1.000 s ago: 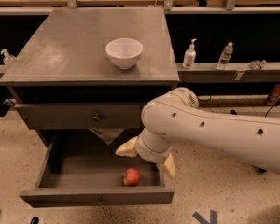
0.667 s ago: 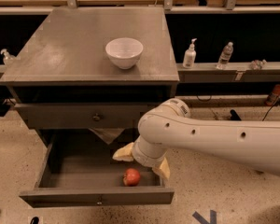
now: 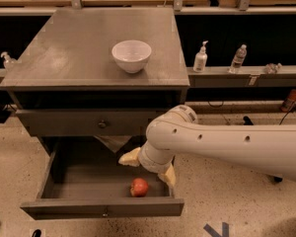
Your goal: Pick apple from middle drawer and place on counter
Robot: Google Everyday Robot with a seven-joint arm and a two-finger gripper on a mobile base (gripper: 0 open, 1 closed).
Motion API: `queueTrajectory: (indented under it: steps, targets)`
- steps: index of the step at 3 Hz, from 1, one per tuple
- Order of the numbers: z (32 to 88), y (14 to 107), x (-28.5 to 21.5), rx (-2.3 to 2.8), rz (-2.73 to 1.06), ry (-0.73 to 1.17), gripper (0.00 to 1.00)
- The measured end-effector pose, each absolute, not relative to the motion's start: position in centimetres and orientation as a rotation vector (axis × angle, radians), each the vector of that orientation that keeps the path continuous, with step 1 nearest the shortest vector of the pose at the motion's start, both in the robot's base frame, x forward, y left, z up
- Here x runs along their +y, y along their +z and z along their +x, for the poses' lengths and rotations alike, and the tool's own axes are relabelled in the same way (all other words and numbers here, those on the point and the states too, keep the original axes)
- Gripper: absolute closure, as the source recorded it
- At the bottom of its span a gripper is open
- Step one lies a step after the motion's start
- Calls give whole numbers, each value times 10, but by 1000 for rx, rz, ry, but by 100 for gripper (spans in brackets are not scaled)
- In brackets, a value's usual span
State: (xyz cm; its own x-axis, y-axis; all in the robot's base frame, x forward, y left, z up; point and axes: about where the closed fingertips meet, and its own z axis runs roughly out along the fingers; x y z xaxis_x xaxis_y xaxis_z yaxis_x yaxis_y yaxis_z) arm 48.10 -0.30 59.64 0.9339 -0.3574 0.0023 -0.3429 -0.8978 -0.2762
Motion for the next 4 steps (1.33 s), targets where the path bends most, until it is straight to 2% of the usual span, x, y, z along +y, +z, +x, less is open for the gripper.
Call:
queueTrajectory:
  steps: [1,2,4]
  targets:
    - [523,564,-2,557,-2792,-78,0]
    - [523,564,-2,557,-2792,-78,0]
    - [574,504,25,412,-2840,-83,0]
